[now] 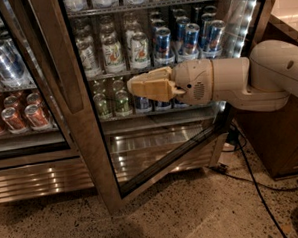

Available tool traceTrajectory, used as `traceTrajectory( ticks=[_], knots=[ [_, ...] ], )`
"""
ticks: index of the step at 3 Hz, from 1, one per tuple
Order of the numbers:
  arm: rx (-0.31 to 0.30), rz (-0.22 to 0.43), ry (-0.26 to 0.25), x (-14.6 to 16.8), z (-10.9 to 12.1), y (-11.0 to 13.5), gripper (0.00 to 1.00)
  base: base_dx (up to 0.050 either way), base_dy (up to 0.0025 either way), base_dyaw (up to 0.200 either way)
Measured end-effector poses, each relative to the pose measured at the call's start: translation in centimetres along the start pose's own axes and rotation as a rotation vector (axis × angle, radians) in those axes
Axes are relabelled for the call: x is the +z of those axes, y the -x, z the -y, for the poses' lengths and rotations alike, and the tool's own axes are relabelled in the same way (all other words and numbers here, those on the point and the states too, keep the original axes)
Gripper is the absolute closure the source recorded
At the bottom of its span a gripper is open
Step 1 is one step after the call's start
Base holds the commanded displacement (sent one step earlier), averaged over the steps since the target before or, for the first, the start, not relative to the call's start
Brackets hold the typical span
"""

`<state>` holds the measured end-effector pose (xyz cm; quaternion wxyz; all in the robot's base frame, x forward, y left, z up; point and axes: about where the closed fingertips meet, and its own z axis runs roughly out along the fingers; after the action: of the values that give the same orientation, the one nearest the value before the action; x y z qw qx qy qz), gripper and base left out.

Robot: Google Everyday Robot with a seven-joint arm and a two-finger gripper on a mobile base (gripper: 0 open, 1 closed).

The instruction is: Open right fridge door

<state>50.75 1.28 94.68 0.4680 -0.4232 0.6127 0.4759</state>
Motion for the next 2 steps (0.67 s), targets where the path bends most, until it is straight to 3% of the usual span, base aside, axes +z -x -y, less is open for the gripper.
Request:
traceTrajectory(
  ticks=[2],
  knots=[
    [0.001,0.001,0.019,0.5,-1.1,-0.8,1.00,0.000,0.00000,0.000]
  ],
)
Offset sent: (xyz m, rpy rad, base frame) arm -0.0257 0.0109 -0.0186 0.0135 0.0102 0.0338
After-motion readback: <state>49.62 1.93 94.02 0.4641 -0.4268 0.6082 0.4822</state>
